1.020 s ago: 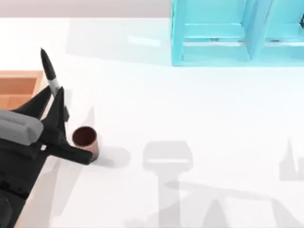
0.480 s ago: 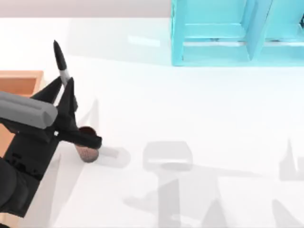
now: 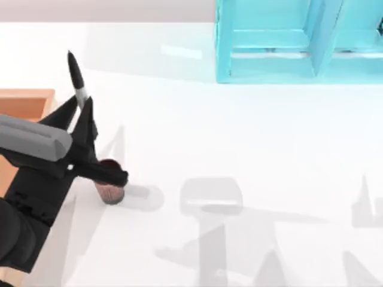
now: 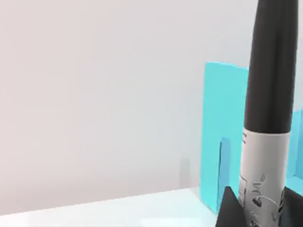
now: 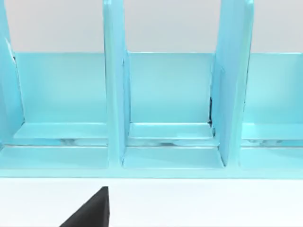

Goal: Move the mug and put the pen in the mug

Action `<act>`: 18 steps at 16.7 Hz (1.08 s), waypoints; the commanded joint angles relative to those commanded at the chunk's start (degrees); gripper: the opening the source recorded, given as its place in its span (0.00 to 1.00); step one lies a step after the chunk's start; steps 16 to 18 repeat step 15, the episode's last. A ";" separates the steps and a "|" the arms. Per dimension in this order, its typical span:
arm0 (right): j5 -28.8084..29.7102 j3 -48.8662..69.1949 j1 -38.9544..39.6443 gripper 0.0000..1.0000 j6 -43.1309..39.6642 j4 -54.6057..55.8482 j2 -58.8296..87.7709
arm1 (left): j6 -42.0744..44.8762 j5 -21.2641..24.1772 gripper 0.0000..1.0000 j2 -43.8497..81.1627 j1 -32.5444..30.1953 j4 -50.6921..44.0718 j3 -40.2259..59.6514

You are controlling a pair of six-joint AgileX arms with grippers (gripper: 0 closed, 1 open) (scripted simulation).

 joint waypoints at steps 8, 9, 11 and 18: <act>0.00 0.00 0.00 1.00 0.00 0.00 0.00 | 0.00 0.00 0.90 0.00 0.00 0.00 0.00; 0.00 0.00 0.00 1.00 0.00 0.00 0.00 | 0.00 0.00 0.98 0.00 0.00 0.00 0.00; 0.00 0.00 0.00 1.00 0.00 0.00 0.00 | 0.00 0.00 1.00 0.00 0.00 0.00 0.00; 0.00 0.00 0.00 1.00 0.00 0.00 0.00 | 0.00 0.00 1.00 0.00 0.00 0.00 0.00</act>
